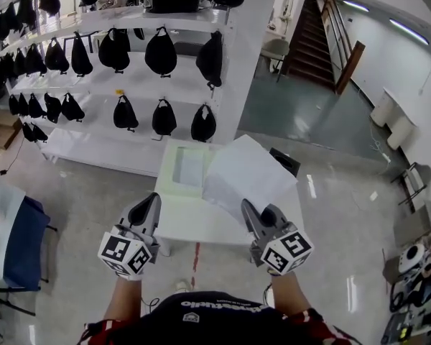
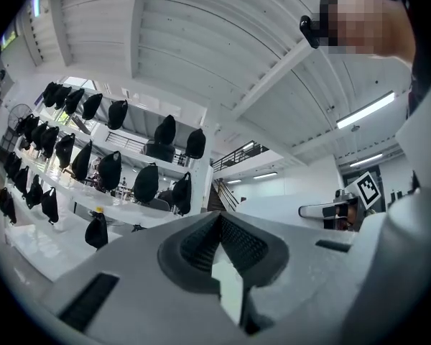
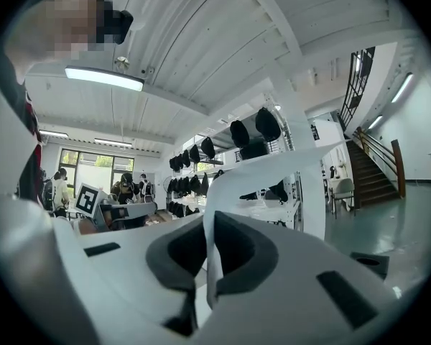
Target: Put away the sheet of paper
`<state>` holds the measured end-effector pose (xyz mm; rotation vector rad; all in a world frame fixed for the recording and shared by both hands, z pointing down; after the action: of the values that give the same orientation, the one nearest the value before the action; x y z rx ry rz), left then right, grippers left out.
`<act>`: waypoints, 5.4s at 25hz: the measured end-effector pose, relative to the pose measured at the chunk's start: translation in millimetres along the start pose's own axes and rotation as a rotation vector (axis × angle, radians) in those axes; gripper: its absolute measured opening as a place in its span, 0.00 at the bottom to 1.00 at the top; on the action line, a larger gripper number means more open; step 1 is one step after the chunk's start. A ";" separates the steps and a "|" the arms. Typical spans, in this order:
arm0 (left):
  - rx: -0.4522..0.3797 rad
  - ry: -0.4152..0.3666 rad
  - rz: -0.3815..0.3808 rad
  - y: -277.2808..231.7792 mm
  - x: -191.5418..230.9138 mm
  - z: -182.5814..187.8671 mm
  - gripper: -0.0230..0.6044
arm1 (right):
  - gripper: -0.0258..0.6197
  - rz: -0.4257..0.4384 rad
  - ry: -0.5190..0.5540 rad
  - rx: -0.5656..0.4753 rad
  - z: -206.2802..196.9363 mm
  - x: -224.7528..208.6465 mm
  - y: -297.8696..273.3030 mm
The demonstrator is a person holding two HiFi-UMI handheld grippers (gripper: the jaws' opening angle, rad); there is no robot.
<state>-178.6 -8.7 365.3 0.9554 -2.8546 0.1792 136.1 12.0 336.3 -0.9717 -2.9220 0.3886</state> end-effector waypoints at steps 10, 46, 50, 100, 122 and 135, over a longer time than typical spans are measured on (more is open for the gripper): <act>0.008 0.007 -0.047 -28.4 50.4 4.3 0.04 | 0.04 -0.041 -0.015 0.004 5.6 -6.4 -42.8; 0.048 -0.007 0.041 -98.3 78.9 5.3 0.04 | 0.04 0.074 -0.016 0.062 6.3 -95.8 -133.1; 0.054 0.000 0.063 -110.3 82.4 2.7 0.04 | 0.04 0.092 -0.018 0.085 -0.9 -112.3 -147.4; 0.102 -0.024 0.188 -168.3 69.6 -6.9 0.04 | 0.04 0.147 -0.088 0.292 -127.6 -233.3 -286.8; 0.135 -0.033 0.246 -152.4 80.8 -5.4 0.04 | 0.04 0.157 -0.353 0.445 -213.6 -250.7 -329.2; 0.140 -0.017 0.278 -149.8 91.9 -11.6 0.04 | 0.04 0.199 -0.383 0.487 -227.4 -248.8 -351.1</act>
<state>-159.9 -179.9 402.0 0.5763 -3.0125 0.4044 156.6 -356.1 653.9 -1.2078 -2.7976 1.3546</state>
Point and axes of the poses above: the fingertips, and each gripper's own axes: y backward along the fingers, x to its left, z out of its top, the point moved 9 cm from there along y, backward along the fingers, and after that the axes turned 13 degrees about x, right-handed, at the moved point
